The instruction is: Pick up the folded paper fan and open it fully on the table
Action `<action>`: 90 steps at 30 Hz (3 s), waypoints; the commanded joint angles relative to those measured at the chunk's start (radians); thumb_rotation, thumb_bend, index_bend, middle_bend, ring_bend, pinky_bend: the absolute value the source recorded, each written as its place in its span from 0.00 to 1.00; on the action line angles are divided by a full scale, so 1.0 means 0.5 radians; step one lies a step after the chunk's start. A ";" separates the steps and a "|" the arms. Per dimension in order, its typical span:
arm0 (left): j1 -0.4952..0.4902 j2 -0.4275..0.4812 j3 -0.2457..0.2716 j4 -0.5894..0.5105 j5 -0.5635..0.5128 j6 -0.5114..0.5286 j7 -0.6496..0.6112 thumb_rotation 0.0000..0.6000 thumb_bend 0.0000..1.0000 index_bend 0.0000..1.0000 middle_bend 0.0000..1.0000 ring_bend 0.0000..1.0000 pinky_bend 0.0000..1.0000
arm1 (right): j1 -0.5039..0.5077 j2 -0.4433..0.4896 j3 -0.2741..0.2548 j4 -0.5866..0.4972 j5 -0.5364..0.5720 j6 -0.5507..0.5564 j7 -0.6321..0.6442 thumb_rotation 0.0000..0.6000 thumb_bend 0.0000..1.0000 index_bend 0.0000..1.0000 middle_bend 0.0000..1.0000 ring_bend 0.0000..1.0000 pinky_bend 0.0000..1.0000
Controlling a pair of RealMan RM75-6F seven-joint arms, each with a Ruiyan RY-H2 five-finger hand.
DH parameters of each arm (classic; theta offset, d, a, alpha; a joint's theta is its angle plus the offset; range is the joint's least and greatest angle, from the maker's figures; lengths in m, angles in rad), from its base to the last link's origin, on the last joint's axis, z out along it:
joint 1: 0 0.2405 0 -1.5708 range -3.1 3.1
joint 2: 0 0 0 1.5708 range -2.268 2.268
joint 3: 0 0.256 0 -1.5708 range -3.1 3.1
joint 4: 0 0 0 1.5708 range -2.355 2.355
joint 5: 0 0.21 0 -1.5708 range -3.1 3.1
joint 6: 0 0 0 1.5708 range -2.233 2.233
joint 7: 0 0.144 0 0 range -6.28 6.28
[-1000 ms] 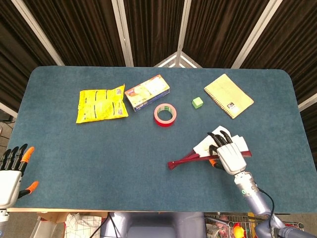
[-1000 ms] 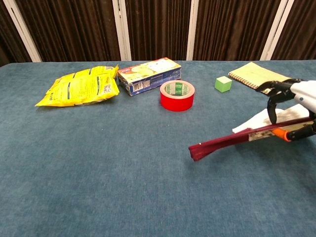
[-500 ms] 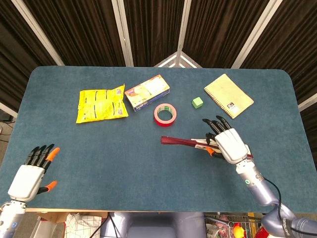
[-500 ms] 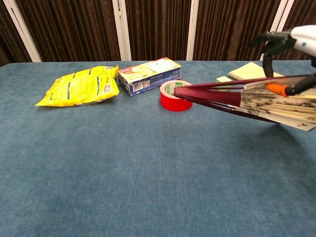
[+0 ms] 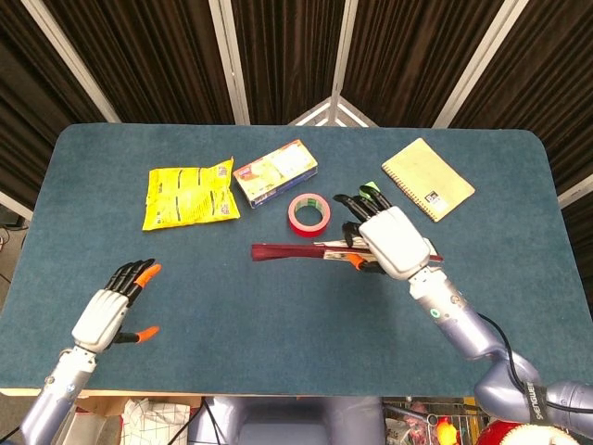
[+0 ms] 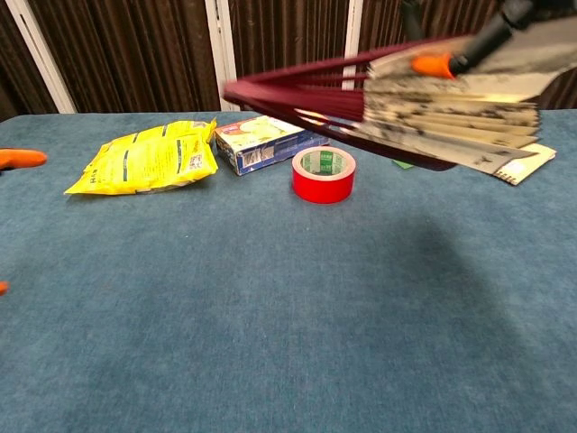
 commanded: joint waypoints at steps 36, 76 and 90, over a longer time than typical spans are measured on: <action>-0.342 -0.684 0.064 0.522 0.113 0.114 -1.371 1.00 0.12 0.22 0.06 0.00 0.09 | 0.393 -0.262 0.010 -0.808 0.482 0.133 -0.589 1.00 0.43 0.82 0.18 0.22 0.13; -0.477 -0.972 0.040 0.559 0.062 0.271 -1.674 1.00 0.30 0.37 0.17 0.00 0.13 | 0.562 -0.471 -0.036 -0.833 0.678 0.274 -0.842 1.00 0.44 0.82 0.18 0.22 0.14; -0.434 -0.940 0.058 0.646 0.036 0.349 -1.663 1.00 0.40 0.41 0.18 0.00 0.13 | 0.537 -0.447 -0.051 -0.822 0.699 0.344 -0.818 1.00 0.44 0.82 0.18 0.22 0.14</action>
